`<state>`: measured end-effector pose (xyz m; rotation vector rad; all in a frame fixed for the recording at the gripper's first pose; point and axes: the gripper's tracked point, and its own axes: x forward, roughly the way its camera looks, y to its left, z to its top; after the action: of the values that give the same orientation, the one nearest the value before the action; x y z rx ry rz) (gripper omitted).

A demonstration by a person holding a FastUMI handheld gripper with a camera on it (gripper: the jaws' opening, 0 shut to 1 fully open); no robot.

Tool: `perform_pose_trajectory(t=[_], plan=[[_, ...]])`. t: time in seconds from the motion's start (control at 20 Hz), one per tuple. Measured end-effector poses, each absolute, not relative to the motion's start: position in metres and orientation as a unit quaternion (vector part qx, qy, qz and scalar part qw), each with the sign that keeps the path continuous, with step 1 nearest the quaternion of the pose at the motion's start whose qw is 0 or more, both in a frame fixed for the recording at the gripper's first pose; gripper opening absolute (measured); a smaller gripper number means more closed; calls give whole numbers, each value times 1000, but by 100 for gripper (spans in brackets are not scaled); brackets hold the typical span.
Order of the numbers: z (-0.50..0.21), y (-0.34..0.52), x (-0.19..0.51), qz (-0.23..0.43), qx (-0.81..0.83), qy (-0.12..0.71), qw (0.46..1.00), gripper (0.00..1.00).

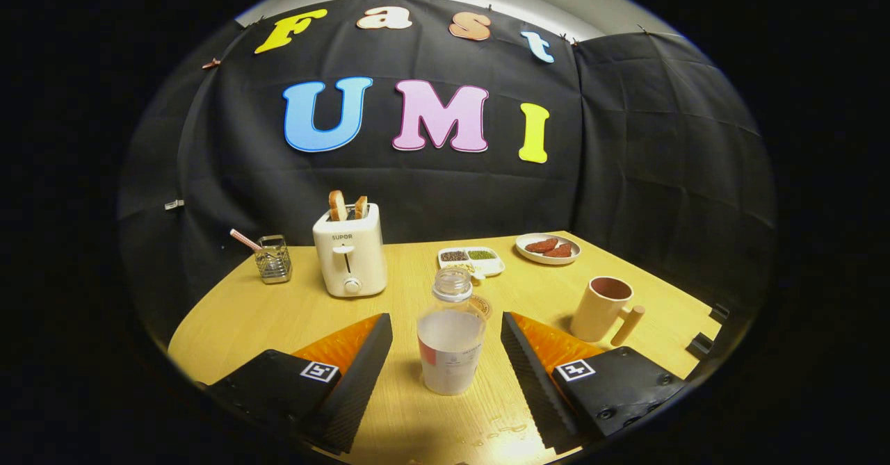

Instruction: Take the bottle from table, then pour the juice into the cup, finally place the bottle on the coaster

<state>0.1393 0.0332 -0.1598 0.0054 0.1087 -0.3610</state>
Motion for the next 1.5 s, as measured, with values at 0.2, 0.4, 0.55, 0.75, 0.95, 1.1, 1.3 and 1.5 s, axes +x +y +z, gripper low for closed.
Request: perform_pose_trajectory(t=[0.2, 0.4, 0.55, 0.75, 0.95, 1.1, 1.3, 1.5], plan=[[-182, 28, 160, -188, 0, 66, 980, 97], [-196, 17, 175, -206, -21, 80, 975, 97], [-204, 14, 182, -210, -29, 86, 973, 97], [-209, 7, 185, -217, -37, 90, 971, 97], [-219, 1, 190, -220, -15, 93, 971, 97], [-220, 1, 195, -219, -6, 86, 972, 85], [-220, -3, 196, -226, 7, 82, 971, 78], [-219, 9, 201, -194, -3, 84, 977, 74]])
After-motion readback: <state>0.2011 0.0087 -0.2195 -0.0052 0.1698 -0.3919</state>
